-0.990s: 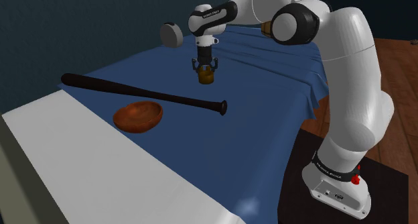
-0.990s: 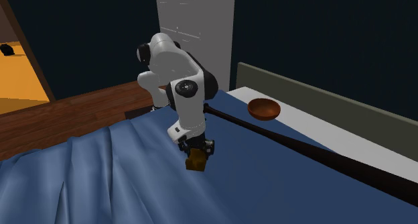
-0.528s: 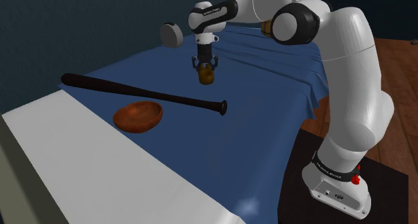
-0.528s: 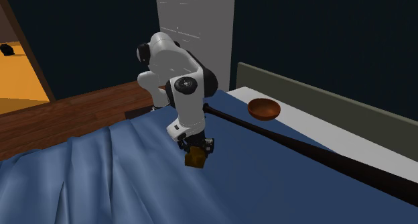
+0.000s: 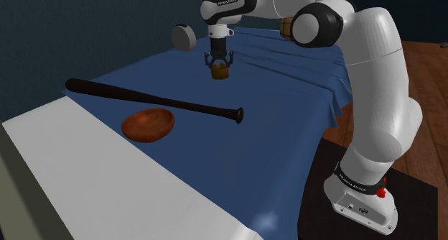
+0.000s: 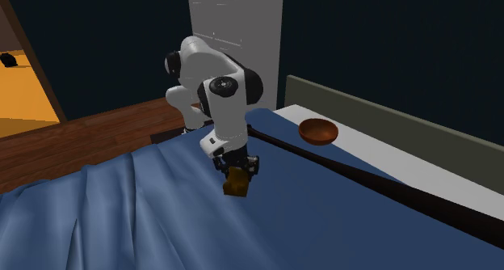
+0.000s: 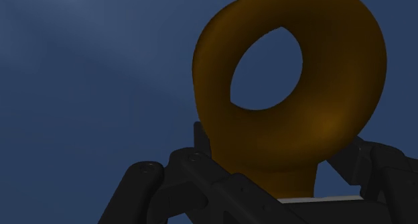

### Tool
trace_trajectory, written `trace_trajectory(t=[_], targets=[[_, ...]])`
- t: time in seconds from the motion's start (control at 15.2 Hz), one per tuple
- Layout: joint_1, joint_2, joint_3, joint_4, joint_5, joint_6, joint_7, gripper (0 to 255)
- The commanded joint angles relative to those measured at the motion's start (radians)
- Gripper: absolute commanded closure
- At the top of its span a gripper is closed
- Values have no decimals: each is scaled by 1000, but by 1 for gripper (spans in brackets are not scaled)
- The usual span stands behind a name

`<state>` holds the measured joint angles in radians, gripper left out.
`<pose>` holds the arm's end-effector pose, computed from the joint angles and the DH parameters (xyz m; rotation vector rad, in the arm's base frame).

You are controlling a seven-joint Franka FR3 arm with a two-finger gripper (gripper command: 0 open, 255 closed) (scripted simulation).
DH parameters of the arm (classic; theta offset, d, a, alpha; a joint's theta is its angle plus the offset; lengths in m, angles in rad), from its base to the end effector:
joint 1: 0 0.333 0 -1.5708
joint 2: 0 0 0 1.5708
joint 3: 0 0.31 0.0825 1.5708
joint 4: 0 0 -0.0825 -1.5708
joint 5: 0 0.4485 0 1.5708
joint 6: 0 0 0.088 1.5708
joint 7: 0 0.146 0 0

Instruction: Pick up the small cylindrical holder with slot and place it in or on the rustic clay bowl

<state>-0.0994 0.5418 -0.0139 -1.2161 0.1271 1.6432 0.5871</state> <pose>0.7548 -0.0661 0.3996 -2.8529 1.0662 0.2125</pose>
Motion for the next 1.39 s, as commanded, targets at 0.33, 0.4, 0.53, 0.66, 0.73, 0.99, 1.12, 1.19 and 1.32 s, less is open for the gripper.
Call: trace_trajectory(t=[0.33, 0.4, 0.53, 0.66, 0.73, 0.99, 1.12, 1.19, 1.32], targets=[[-3, 10, 0, 111, -1, -101, 10, 255], [-3, 13, 1, 130, -1, -116, 12, 255], [-4, 22, 1, 172, -1, -149, 16, 255], [-5, 34, 2, 218, 0, -183, 19, 255], [-6, 41, 2, 243, 0, -201, 21, 255], [-9, 80, 4, 364, 1, -282, 31, 255], [-10, 101, 4, 418, 1, -315, 34, 255], [7, 68, 7, 362, 1, -290, 50, 255], [39, 17, 14, 277, 0, -251, 84, 255]])
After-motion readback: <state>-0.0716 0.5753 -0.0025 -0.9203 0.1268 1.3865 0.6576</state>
